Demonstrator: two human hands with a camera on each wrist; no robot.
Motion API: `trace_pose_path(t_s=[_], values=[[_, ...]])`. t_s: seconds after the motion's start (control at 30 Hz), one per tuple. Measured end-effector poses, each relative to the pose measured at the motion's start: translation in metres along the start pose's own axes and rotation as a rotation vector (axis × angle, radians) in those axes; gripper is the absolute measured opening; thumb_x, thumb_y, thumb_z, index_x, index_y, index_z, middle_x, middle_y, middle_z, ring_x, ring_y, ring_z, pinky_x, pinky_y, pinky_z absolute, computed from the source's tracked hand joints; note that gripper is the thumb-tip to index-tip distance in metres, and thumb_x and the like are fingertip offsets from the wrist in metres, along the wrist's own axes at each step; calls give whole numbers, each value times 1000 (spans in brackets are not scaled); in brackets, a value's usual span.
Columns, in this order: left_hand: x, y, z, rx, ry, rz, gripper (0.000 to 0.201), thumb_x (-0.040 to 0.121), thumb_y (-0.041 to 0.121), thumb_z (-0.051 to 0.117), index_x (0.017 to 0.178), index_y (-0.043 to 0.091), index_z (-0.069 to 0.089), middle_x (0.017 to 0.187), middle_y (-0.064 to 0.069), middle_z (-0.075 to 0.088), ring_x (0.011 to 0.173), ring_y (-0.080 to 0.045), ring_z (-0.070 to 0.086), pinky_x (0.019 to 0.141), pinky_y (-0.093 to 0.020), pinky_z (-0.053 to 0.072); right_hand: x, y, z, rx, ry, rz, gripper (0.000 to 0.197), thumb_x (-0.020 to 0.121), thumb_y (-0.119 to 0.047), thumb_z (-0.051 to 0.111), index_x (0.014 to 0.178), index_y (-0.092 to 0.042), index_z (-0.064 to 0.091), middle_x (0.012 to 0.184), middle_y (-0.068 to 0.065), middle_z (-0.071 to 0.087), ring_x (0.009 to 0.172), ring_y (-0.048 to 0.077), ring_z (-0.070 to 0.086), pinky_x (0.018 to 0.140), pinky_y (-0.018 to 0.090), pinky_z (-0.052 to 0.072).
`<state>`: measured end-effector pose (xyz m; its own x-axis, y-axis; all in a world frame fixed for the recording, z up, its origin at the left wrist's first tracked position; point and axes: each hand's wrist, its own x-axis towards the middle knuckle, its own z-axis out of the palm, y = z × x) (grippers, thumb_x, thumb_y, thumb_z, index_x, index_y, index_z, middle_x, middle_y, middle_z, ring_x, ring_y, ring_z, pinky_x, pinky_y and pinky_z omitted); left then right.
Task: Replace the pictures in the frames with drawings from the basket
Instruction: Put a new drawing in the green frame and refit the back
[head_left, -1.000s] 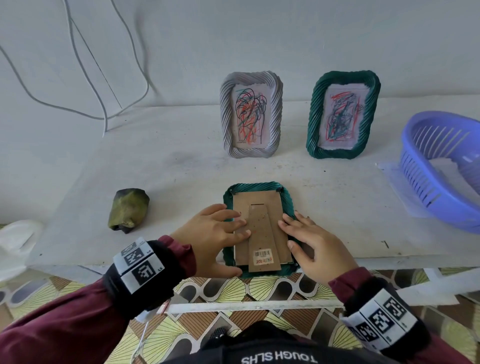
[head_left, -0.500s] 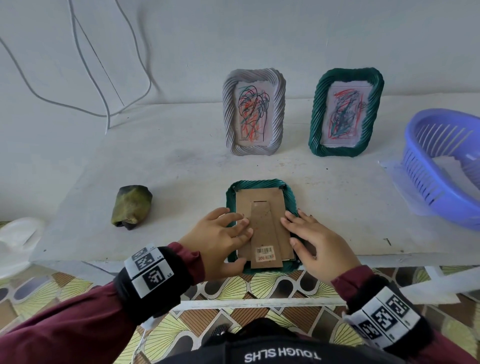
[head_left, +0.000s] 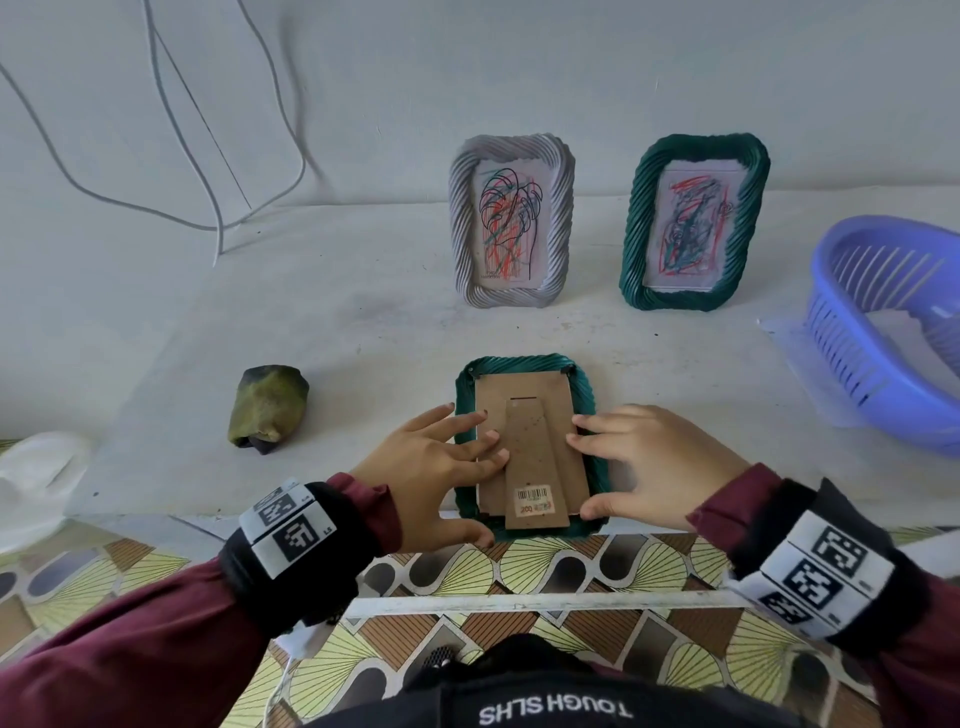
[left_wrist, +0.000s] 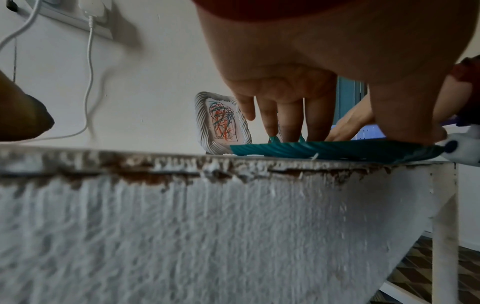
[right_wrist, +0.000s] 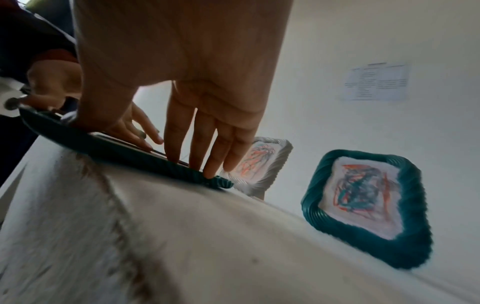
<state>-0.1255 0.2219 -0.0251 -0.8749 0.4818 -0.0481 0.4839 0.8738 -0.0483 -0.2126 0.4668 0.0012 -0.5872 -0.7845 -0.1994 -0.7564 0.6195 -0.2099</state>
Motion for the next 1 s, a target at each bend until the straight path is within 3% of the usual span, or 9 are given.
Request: trace_pose_path(t_s=[0.07,0.1,0.17,0.27,0.4,0.63,0.87,1.0], values=[[2,-1,-3,-42,-56,2,78,74,75,31,129,25,51,131,4,55,129,-20,43,106,-41,15,3,-3,-8,-116,13,-97,68,71,-64,61,126,-26,55,140,-3,46,123,17,45,101,35,34],[2,-1,-3,-86,-75,-6,80,73,75,30,134,24,45,138,3,48,135,-20,35,108,-39,7,5,-3,-8,-194,22,-164,63,64,-63,67,113,-24,65,126,1,60,110,20,57,91,38,45],[2,-2,-2,-132,-78,-29,83,73,74,29,139,25,37,145,2,38,139,-19,25,109,-35,-2,7,-3,-8,-274,65,-261,54,55,-59,76,94,-21,73,103,-1,71,88,17,66,73,35,53],[2,-2,-1,-149,-93,-50,86,70,76,25,141,28,31,148,5,31,141,-15,19,110,-31,-4,10,-6,-13,-312,-9,-321,48,56,-55,77,89,-20,74,95,-5,72,83,15,66,70,33,53],[2,-3,-2,-191,-118,-66,89,67,78,24,142,30,29,149,7,28,141,-11,18,112,-30,2,15,-6,-20,-302,-158,-288,51,75,-55,63,109,-17,68,117,-3,65,104,19,58,90,35,41],[1,-3,1,-244,-80,-62,83,70,76,35,138,27,37,145,5,36,138,-15,27,111,-35,7,17,-5,-19,-305,-175,-311,63,77,-64,54,123,-21,59,131,-7,55,117,15,46,100,32,31],[3,-3,-3,-233,-109,-66,87,69,77,32,140,28,33,148,6,31,140,-12,22,111,-30,3,16,-4,-16,-286,-112,-304,58,68,-63,63,106,-19,70,115,-5,66,97,18,59,86,35,43],[4,-3,-3,-239,-111,-73,88,68,78,31,141,29,31,149,6,28,141,-11,19,110,-28,2,20,1,-10,-322,-2,-383,52,59,-68,56,81,-25,76,87,-14,73,77,14,63,65,31,52]])
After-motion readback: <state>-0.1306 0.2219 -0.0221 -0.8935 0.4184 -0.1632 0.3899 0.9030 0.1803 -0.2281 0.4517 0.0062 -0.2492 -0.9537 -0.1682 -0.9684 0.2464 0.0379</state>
